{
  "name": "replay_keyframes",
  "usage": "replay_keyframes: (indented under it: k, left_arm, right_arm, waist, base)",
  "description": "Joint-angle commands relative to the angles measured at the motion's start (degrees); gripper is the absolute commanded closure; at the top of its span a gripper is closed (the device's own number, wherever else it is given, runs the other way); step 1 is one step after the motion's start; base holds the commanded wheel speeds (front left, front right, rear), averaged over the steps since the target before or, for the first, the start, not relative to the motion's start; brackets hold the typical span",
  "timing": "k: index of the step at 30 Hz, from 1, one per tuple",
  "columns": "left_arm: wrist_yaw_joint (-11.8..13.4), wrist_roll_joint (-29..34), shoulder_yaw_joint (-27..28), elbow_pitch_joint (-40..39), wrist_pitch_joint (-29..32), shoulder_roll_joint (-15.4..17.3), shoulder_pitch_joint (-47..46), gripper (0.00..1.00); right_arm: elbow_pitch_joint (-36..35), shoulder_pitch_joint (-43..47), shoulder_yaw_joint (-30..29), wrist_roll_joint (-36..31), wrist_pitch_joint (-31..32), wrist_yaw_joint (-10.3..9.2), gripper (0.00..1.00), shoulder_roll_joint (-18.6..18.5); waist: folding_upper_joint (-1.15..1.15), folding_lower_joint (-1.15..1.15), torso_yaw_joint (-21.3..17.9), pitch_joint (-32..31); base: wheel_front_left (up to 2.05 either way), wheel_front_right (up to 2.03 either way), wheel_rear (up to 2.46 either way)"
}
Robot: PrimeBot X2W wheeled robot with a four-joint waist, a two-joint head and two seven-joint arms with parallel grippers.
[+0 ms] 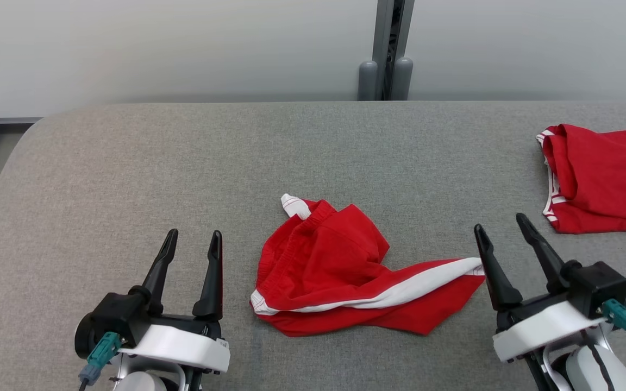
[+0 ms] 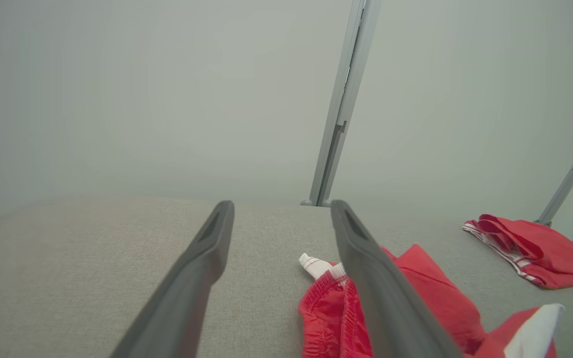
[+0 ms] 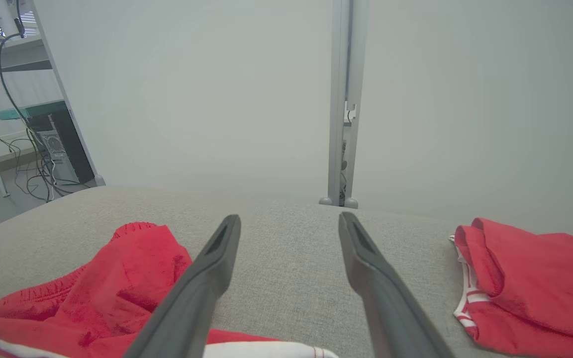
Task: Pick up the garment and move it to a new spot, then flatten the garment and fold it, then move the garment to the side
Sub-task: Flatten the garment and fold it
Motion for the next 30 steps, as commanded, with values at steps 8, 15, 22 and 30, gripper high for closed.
replay_keyframes:
  k: [8,15,22,30]
  left_arm:
    - [-1.8,2.6,2.7,-1.8,-0.2,-1.0,3.9,0.00]
    - [-3.4,4.2,4.0,-0.7,-0.2,-1.5,7.8,0.00]
    - [-3.5,4.6,4.3,-0.4,-0.2,-1.6,9.2,0.00]
    - [-3.9,4.4,4.0,1.8,-0.2,-1.6,8.8,0.00]
  right_arm:
    - [-8.0,10.0,-5.1,-3.9,-0.3,-0.01,0.00,4.8]
    - [-7.9,15.4,-5.2,-1.9,-0.3,-0.01,0.00,5.5]
    - [-7.9,16.7,-4.7,-0.8,-0.3,-0.01,0.00,5.2]
    - [-7.8,15.9,-4.0,-0.1,-0.3,-0.01,0.00,4.9]
  waist:
    - [0.00,0.00,-0.4,-3.0]
    - [0.00,0.00,-0.7,-5.0]
    - [0.00,0.00,-0.7,-5.7]
    - [0.00,0.00,-0.7,-5.6]
  base:
    - [0.00,0.00,0.00]
    - [0.00,0.00,0.00]
    - [0.00,0.00,0.00]
    - [0.00,0.00,0.00]
